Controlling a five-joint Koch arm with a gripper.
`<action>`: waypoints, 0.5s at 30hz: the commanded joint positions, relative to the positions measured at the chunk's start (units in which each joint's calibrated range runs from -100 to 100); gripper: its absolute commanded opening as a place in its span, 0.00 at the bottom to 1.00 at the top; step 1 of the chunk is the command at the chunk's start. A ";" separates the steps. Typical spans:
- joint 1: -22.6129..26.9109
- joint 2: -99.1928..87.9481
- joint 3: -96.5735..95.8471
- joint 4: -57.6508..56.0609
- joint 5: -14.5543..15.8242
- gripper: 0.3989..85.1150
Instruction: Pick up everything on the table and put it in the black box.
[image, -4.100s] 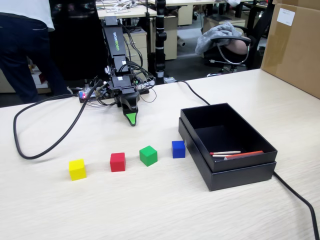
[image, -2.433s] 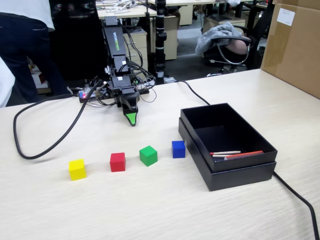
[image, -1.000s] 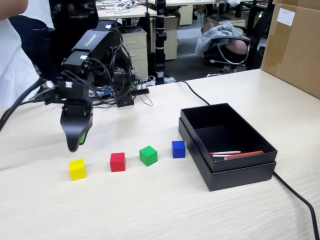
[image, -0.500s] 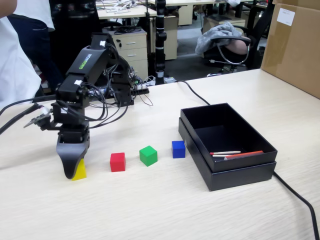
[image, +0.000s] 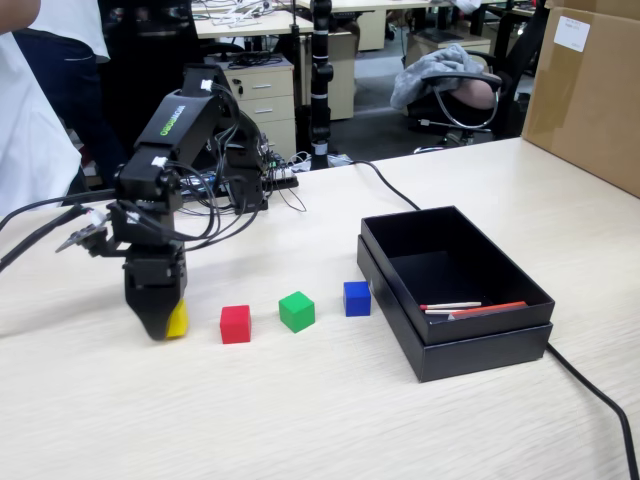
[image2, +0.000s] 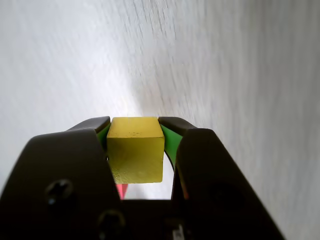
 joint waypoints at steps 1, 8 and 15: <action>2.05 -22.75 -2.67 -4.48 1.07 0.00; 12.99 -55.91 -21.07 -7.33 6.30 0.00; 28.57 -63.14 -22.43 -7.25 15.63 0.01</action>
